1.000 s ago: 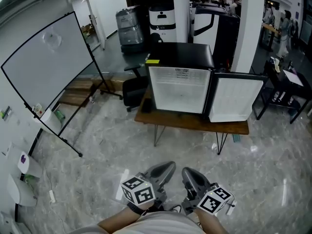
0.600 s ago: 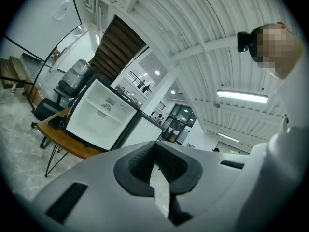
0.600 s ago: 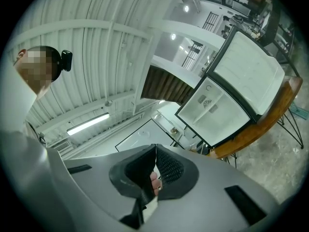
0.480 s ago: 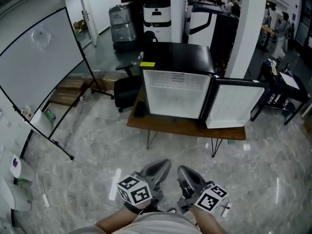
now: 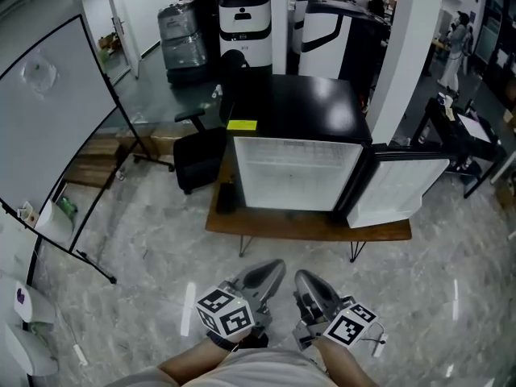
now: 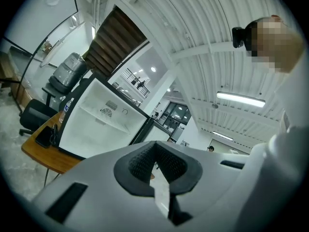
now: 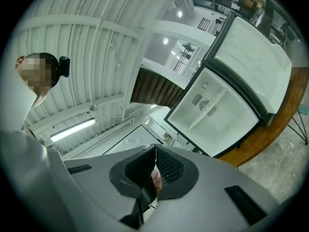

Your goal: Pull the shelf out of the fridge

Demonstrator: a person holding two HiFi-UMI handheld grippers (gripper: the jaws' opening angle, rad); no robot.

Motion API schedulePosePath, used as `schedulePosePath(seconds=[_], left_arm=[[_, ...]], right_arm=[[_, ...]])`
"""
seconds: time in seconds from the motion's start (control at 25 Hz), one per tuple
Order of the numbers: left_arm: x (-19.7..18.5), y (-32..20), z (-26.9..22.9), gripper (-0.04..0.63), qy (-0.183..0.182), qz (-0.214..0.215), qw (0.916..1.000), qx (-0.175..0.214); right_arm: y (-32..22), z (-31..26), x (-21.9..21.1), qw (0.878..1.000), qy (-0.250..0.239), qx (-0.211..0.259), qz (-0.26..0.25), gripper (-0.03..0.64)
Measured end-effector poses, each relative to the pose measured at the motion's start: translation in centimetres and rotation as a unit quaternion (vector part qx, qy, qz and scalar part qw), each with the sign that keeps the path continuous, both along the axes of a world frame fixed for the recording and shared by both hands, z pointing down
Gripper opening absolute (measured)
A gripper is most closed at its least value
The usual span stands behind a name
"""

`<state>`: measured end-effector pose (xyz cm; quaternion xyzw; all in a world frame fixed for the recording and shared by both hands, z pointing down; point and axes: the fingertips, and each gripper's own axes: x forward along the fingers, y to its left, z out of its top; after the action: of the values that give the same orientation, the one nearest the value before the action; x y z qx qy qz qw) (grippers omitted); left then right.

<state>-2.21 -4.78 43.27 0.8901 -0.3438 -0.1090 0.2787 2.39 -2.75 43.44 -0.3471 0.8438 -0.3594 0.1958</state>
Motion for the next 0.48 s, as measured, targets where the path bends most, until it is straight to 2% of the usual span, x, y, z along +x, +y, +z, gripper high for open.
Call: schedulePosePath(seconds=[0.16, 0.48], left_arm=[[-1.6, -3.4, 0.1, 0.006, 0.0, 0.017, 0.9998, 0.003], [-3.5, -8.0, 0.4, 0.006, 0.008, 0.043, 0.999, 0.0]], right_arm=[[-4.0, 0.4, -1.2, 0.999, -0.032, -0.015, 0.026, 0.018], [-11.2, 1.1, -0.3, 0.982, -0.165, -0.047, 0.084, 0.02]])
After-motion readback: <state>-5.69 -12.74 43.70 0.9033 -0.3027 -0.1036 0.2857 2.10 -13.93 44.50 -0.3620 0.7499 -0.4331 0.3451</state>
